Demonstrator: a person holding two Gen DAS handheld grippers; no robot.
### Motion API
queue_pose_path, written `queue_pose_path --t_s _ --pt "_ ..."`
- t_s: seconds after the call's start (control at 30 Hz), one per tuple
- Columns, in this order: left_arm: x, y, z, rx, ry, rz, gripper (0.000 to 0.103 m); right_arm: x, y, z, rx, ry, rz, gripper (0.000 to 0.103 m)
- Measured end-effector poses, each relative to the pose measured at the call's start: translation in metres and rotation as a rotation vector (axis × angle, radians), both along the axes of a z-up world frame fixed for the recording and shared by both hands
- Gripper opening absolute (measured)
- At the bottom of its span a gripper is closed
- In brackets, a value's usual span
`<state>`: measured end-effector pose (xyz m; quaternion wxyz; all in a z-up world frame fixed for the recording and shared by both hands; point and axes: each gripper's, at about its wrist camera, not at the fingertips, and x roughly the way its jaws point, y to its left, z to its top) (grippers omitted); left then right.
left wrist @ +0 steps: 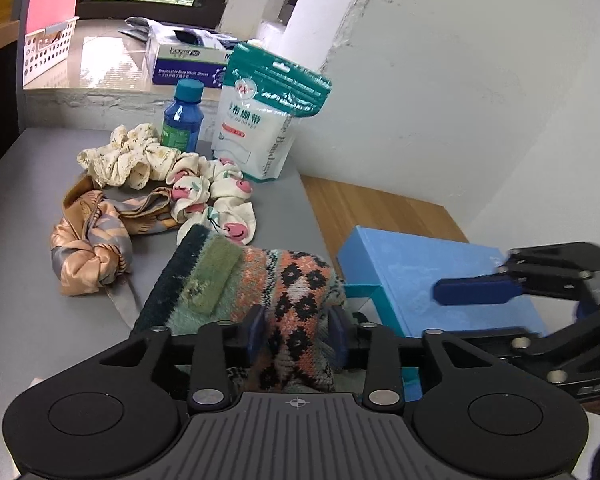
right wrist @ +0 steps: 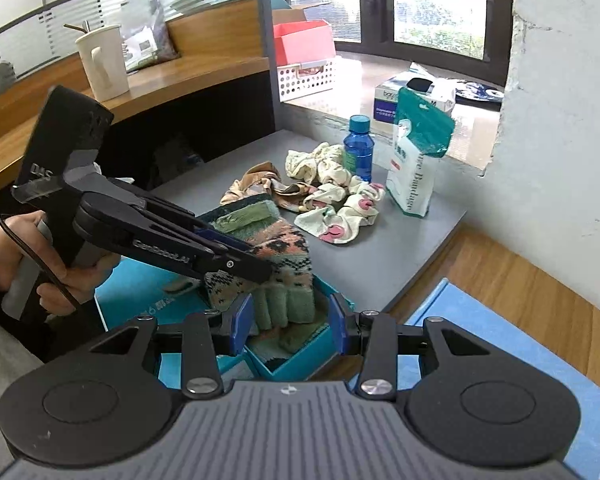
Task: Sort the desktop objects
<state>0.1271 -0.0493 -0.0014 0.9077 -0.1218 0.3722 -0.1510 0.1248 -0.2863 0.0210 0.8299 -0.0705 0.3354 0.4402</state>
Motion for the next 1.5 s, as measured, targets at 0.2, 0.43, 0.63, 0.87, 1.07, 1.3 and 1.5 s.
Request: queue_pose_path --t_s 0.2,0.43,0.63,0.87,1.07,1.3,1.5 --pt "-0.02 0.019 0.024 0.023 -0.103 0.006 0.045 0.001 0.017 -0.009 0.006 0.033 0.02 0.051" --pt "-0.024 0.047 0.025 0.067 -0.128 0.081 0.043 -0.001 0.038 -0.013 0.023 0.071 0.059 0.051" --pt "-0.023 0.065 0.015 0.048 -0.105 0.09 0.032 -0.002 0.057 -0.02 0.01 0.091 0.09 0.05" --pt "-0.016 0.074 0.003 -0.017 -0.06 0.06 0.029 0.004 0.064 -0.025 0.003 0.147 0.095 0.016" --pt "-0.019 0.074 0.001 -0.058 -0.046 0.038 0.029 0.009 0.055 -0.022 0.01 0.171 0.072 0.009" --pt "-0.025 0.068 0.003 -0.031 -0.062 0.001 0.029 0.014 0.034 -0.016 -0.058 0.142 0.015 0.007" --pt "-0.021 0.071 0.002 -0.02 -0.059 0.025 0.029 0.012 0.029 -0.017 -0.045 0.133 0.011 0.011"
